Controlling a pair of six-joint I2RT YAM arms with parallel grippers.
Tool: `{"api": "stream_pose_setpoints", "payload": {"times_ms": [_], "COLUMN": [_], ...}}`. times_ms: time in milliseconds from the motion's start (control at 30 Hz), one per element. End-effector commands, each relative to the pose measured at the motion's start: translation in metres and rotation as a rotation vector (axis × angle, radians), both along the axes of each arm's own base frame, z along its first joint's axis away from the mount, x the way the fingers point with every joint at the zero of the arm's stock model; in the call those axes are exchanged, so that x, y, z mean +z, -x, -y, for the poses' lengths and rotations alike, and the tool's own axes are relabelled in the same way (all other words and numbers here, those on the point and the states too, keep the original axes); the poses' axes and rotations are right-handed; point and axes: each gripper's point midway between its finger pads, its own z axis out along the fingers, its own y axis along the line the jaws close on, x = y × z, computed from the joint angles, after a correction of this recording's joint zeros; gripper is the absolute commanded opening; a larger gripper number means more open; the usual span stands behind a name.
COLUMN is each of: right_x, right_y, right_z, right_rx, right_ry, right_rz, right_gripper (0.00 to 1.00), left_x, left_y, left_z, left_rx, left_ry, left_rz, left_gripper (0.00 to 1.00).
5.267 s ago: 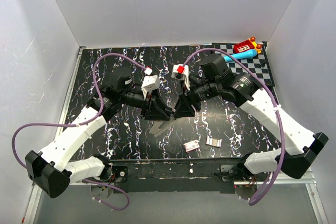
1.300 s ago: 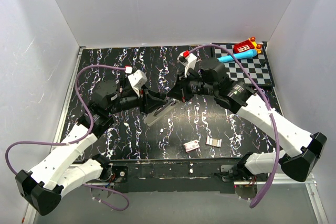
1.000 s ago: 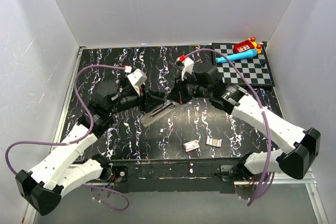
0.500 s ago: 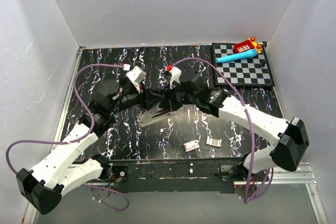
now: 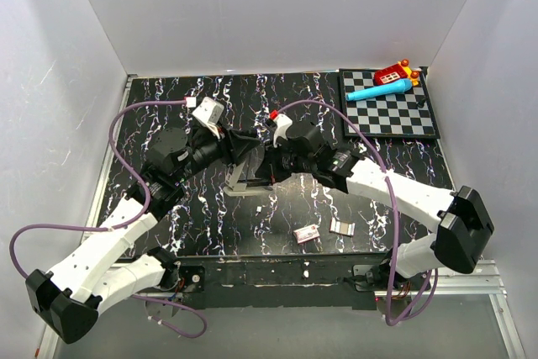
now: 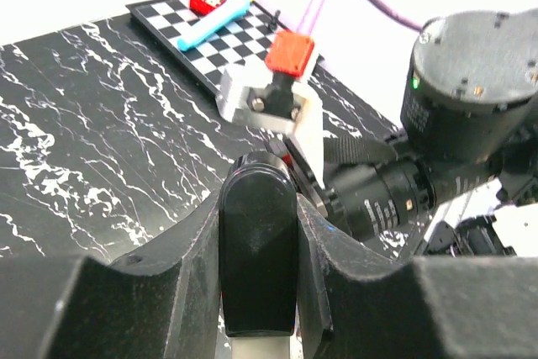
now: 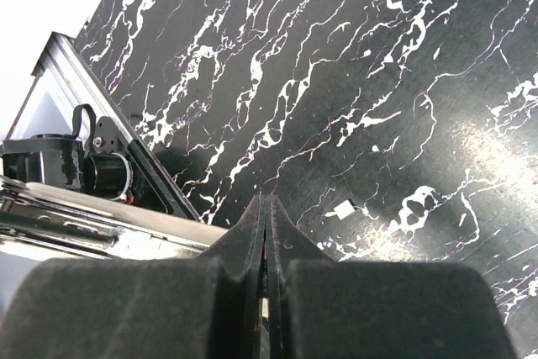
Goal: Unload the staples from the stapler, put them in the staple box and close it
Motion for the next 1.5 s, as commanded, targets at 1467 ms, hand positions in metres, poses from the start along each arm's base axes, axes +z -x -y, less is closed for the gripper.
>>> {"api": "stream_pose_setpoints", "payload": {"times_ms": [1467], "right_x": [-0.028], "right_y": [-0.003], "right_z": [-0.047], "right_rx": [0.037], "right_ry": [-0.277], "right_rz": [-0.211], "right_gripper": [0.01], "left_x": [0.038], "left_y": [-0.108], "left_z": [0.003], "left_rx": [0.331], "left_ry": [0.121], "left_rz": [0.135], "left_gripper": [0.0]}}
